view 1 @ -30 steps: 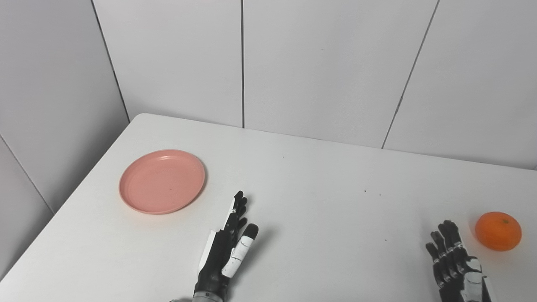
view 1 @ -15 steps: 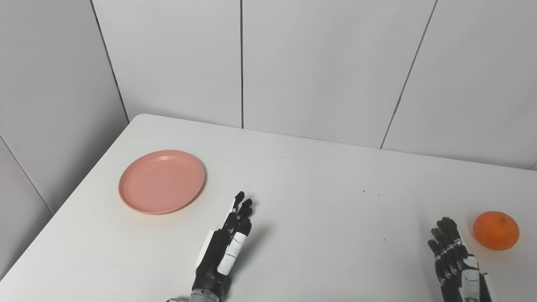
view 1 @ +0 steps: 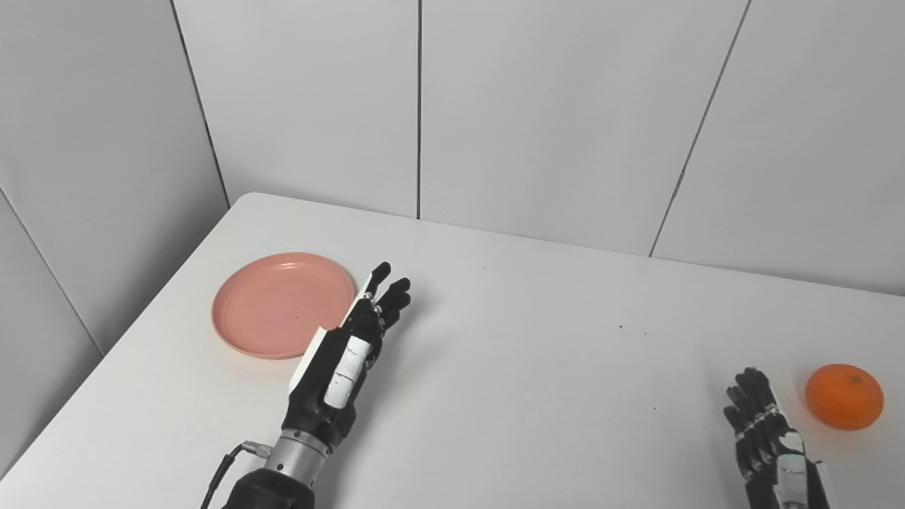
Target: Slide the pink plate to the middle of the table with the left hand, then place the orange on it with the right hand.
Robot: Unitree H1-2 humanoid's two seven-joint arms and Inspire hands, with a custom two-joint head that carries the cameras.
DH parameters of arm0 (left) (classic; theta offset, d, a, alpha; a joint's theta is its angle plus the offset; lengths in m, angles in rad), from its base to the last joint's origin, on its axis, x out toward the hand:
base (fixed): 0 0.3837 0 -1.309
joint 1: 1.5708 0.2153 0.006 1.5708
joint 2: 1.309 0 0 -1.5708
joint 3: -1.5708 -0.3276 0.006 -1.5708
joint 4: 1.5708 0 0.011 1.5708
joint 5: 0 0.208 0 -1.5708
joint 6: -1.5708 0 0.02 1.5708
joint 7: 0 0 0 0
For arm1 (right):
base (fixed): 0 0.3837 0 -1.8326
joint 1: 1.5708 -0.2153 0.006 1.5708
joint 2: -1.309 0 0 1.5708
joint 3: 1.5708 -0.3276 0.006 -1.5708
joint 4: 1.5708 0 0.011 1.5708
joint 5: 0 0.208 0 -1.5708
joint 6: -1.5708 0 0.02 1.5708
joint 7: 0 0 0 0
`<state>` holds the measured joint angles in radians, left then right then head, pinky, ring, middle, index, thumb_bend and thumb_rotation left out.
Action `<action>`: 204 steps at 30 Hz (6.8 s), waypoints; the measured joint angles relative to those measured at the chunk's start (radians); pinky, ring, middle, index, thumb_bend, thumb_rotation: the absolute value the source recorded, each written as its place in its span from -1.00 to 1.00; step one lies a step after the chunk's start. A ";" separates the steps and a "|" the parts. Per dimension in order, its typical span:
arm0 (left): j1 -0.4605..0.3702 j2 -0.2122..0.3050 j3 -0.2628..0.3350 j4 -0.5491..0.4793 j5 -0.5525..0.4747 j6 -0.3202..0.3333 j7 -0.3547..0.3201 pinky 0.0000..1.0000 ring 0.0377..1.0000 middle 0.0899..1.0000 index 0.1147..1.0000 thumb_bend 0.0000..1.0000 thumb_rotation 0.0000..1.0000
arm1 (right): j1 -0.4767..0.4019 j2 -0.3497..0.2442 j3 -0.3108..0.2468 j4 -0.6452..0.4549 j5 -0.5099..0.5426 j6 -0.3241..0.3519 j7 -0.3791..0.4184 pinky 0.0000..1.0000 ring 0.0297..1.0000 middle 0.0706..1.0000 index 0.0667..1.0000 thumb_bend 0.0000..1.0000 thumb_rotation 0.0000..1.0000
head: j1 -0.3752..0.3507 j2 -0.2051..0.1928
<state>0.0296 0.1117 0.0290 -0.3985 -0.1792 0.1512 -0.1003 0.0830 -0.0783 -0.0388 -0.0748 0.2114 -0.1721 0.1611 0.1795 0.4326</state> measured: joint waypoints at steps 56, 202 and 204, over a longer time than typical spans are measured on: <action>-0.432 0.419 0.371 0.867 -0.258 -0.254 -0.189 0.78 0.79 0.93 1.00 1.00 0.66 | -0.004 0.006 -0.004 0.004 -0.020 -0.001 0.000 1.00 0.95 0.91 0.84 0.68 0.95 | 0.000 -0.012; -0.353 0.073 0.222 0.716 -0.309 -0.046 -0.123 0.89 0.78 0.77 1.00 0.99 0.69 | 0.035 0.020 0.055 -0.048 -0.054 0.012 -0.017 0.84 0.82 0.80 0.75 0.66 0.92 | -0.084 0.086; -0.353 0.067 0.223 0.699 -0.311 -0.028 -0.105 0.90 0.78 0.78 1.00 0.97 0.71 | 0.037 0.021 0.060 -0.050 -0.062 0.013 -0.017 0.83 0.81 0.80 0.75 0.67 0.92 | -0.095 0.095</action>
<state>-0.3235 0.1786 0.2518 0.3006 -0.4907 0.1236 -0.2057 0.1200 -0.0572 0.0208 -0.1248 0.1494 -0.1588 0.1437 0.0844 0.5277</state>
